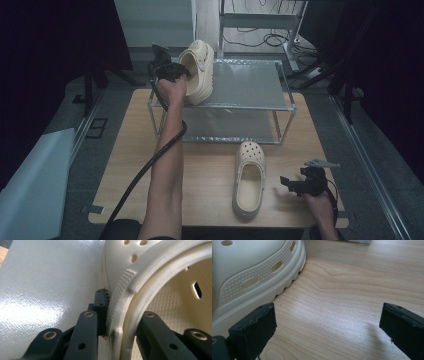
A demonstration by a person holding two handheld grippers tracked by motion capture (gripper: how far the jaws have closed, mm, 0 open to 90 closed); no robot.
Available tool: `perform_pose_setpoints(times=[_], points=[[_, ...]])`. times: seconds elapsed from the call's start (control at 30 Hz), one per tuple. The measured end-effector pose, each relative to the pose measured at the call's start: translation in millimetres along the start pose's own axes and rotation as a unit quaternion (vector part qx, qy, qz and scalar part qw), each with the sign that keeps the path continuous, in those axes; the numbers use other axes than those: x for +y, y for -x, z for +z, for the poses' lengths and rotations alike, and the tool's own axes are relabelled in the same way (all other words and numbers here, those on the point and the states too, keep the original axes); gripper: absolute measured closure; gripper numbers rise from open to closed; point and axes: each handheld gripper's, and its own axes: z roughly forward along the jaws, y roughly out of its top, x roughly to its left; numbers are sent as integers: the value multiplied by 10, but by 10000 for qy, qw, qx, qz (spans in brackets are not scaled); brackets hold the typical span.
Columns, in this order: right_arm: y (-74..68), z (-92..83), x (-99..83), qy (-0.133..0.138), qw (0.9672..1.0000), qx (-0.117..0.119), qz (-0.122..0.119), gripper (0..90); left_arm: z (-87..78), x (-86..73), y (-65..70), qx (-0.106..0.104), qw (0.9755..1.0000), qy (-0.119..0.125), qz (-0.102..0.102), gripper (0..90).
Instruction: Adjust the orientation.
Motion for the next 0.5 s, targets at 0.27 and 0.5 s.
perform_pose_setpoints(times=[0.27, 0.5], points=[[5, -4, -7, -28, 10000, -1, -15, 8, 43, -43, 28, -305, 9993, 30, -206, 610], [-3, -16, -5, 17, 10000, 5, -48, 14, 106, -73, 44, -382, 9991, 66, -196, 502]])
